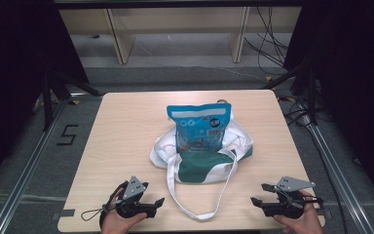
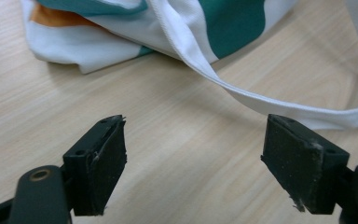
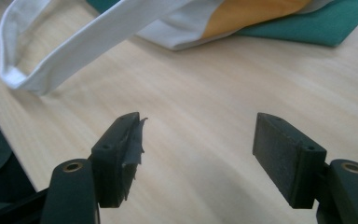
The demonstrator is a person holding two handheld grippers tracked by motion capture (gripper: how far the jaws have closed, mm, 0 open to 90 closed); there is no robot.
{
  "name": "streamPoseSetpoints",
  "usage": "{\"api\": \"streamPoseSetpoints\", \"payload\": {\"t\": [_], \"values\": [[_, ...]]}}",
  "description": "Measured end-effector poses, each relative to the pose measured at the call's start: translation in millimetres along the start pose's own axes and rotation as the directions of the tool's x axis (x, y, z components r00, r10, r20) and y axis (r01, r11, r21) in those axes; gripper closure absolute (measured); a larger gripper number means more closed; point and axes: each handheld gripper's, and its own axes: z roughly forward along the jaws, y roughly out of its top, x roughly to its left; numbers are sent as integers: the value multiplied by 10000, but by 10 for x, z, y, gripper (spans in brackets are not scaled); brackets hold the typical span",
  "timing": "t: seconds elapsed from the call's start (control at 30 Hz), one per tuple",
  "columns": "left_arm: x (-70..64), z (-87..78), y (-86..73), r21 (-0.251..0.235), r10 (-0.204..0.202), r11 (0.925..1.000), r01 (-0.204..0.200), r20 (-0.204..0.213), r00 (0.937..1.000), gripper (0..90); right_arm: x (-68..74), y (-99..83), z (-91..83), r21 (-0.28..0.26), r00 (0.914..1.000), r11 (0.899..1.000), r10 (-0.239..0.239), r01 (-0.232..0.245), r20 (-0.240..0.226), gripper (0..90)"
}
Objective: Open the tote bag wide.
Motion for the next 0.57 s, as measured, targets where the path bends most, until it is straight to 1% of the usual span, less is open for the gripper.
{"api": "streamPoseSetpoints", "payload": {"t": [0.03, 0.07, 0.1, 0.13, 0.17, 0.2, 0.23, 0.27, 0.3, 0.33, 0.37, 0.4, 0.43, 0.47, 0.53, 0.57], "values": [[0, 0, 0, 0, 0, 10000, 0, 0, 10000, 199, 0, 0, 0, 0, 10000, 10000, 0, 0, 0, 335], [-17, -1, 6, 158, 188, 9997, -189, 48, 9998, 195, 28, -37, 8, 217, 9999, 9997, 113, -111, -117, 334], [-43, 12, 3, 100, 92, 9999, -93, 78, 9999, 195, 20, -46, 14, 341, 9997, 9994, -28, 36, -237, 333], [-35, 6, 3, 214, 228, 9995, -230, 80, 9997, 193, 31, -54, 15, 391, 9995, 9991, 145, -134, -278, 334], [-35, 6, 3, 214, 228, 9995, -230, 80, 9997, 188, 31, -54, 15, 391, 9995, 9991, 145, -134, -278, 334], [-18, 11, 3, 171, 366, 9992, -367, 52, 9993, 188, 3, -54, 12, 293, 9997, 9994, -164, 168, -161, 334], [-23, 11, -1, 184, 149, 9997, -148, -38, 9999, 181, -4, -55, 11, 273, 9997, 9994, -232, 235, -98, 334], [-3, 10, -2, 237, 63, 9997, -60, -85, 9999, 179, -8, -53, 10, 271, 9997, 9994, -215, 218, -113, 334], [8, 7, -3, 223, 122, 9997, -122, -10, 9999, 179, -7, -52, 9, 290, 9998, 9994, -180, 183, -122, 334], [8, 7, -3, 223, 122, 9997, -122, -10, 9999, 179, 7, -55, 7, 363, 9999, 9993, 22, -17, -133, 334], [12, 11, -5, 146, 138, 9998, -138, -30, 9999, 179, -11, -53, 11, 325, 9996, 9991, -269, 272, -86, 333], [12, 11, -5, 146, 138, 9998, -138, -30, 9999, 178, -11, -53, 11, 325, 9996, 9991, -269, 272, -86, 333], [8, 19, -4, 166, 35, 9999, -33, -87, 10000, 178, -16, -54, 16, 335, 9996, 9992, -232, 236, -148, 333], [11, 12, 6, 278, 246, 9993, -245, -47, 9997, 178, -4, -56, 15, 466, 9997, 9988, -123, 132, -204, 331], [13, 14, 8, 294, 268, 9992, -266, -60, 9996, 178, -14, -55, 19, 464, 9994, 9987, -197, 210, -288, 331], [24, 7, 12, 412, 379, 9984, -377, -45, 9993, 178, -12, -60, 13, 382, 9999, 9992, -116, 121, -123, 330]]}}
